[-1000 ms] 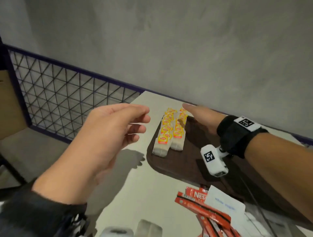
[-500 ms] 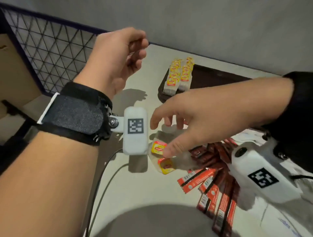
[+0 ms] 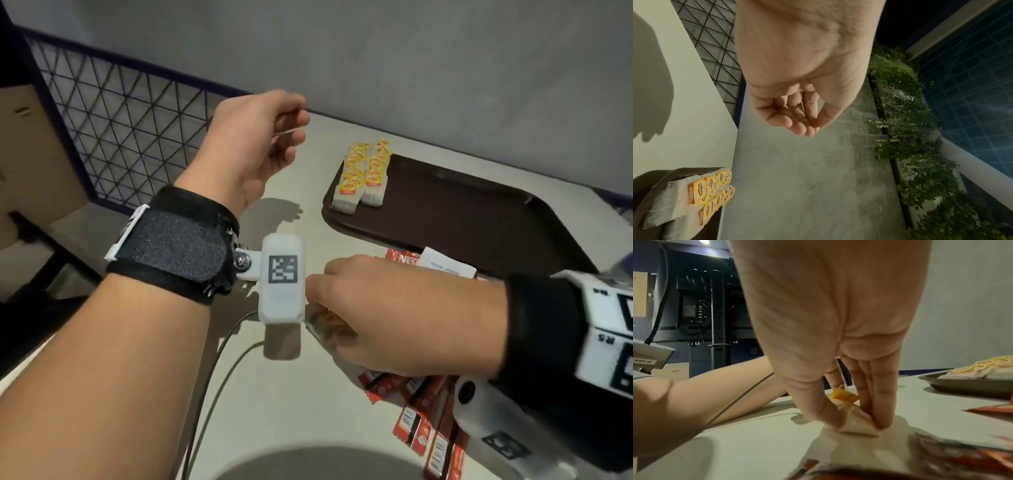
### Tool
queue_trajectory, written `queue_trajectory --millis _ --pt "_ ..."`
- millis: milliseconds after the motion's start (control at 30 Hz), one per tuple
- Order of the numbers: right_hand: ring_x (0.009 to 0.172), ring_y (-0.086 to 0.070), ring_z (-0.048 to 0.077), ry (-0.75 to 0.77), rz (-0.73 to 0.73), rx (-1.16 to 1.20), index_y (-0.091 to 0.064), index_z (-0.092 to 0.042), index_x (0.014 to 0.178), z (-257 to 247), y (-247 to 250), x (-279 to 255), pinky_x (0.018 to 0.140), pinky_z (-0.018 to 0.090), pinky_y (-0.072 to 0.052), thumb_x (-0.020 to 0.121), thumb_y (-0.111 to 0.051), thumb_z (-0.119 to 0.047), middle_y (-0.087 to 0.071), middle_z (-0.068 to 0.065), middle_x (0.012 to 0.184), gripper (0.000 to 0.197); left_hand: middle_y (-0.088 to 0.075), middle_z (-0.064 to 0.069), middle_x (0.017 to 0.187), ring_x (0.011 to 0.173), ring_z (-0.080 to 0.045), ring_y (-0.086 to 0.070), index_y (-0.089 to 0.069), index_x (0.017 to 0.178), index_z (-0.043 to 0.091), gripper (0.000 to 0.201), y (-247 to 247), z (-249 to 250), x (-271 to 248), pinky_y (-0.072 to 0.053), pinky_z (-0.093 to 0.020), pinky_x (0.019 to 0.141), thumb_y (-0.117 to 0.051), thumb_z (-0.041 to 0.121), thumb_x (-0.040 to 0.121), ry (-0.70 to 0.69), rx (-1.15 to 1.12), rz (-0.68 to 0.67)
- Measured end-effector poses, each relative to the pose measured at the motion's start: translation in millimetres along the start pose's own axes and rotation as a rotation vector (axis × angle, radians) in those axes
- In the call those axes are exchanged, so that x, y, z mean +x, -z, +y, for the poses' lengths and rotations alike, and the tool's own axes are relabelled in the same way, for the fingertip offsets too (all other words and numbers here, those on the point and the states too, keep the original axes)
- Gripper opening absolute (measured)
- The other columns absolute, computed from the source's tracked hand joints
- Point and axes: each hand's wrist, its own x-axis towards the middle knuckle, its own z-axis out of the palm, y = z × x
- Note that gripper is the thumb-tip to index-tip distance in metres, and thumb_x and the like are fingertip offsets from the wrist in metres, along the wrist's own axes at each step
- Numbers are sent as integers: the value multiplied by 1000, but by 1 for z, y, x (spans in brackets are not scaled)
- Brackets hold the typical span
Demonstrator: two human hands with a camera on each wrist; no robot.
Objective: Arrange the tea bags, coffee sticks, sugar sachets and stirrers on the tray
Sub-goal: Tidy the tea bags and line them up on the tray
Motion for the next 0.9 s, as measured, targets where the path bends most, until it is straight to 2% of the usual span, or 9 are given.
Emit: queue_trajectory --millis 100,200,333,467,600,700,767,833,900 --pt "84 -57 21 -18 5 3 -52 -24 101 1 2 -2 68 35 -51 99 -52 -30 -54 -1 94 7 -73 1 81 68 -10 -61 -73 103 12 14 -1 -1 1 -48 -23 61 -70 20 91 7 12 -10" --pt "86 -57 21 -21 -15 45 -46 -27 96 4 7 -9 72 39 -53 96 -58 -43 -54 -3 93 20 -72 1 80 67 -11 -60 -73 101 13 11 -5 -3 1 -47 -22 60 -70 19 92 11 24 -24" --pt "93 -56 20 -22 -67 66 -44 -31 108 9 0 -15 75 36 -51 90 -70 -46 -50 -7 101 35 -71 1 80 66 -11 -60 -72 99 14 9 -6 -4 1 -46 -22 61 -69 19 92 7 35 -36" --pt "73 -53 22 -6 68 15 -40 -34 99 17 -22 -5 66 43 -55 88 -64 -29 -47 -4 86 27 -72 -1 81 67 -14 -61 -73 98 13 9 -5 -4 1 -47 -23 61 -70 18 91 -5 46 -19" --pt "64 -53 19 -52 112 41 -34 -35 88 28 -31 0 59 44 -56 90 -51 -32 -47 -8 76 17 -72 -1 80 66 -13 -61 -72 96 13 7 -3 -5 1 -47 -24 61 -71 19 91 -5 46 -18" --pt "66 -58 18 -79 145 166 -52 -30 94 31 -20 -2 64 44 -57 97 -49 -33 -56 -7 76 4 -73 0 80 67 -13 -62 -73 96 13 8 -4 -6 1 -48 -24 62 -71 19 91 -8 45 -24" --pt "70 -60 11 -125 145 272 -61 -31 103 32 -7 -6 68 41 -57 100 -54 -35 -66 -5 80 9 -74 0 81 68 -14 -63 -74 97 13 10 -5 -6 0 -49 -25 63 -71 20 91 -17 63 -32" --pt "69 -63 4 -191 190 438 -65 -32 112 42 4 -9 71 29 -57 95 -64 -28 -73 -6 81 17 -75 0 82 69 -14 -64 -74 96 14 9 -8 -6 -3 -49 -26 65 -71 21 92 -35 113 -41" --pt "62 -65 8 -279 241 751 -67 -27 113 54 11 -12 66 29 -56 91 -72 -15 -74 0 74 25 -76 1 83 70 -13 -65 -74 93 16 6 -13 -3 -8 -48 -28 66 -72 22 92 -79 184 -72"
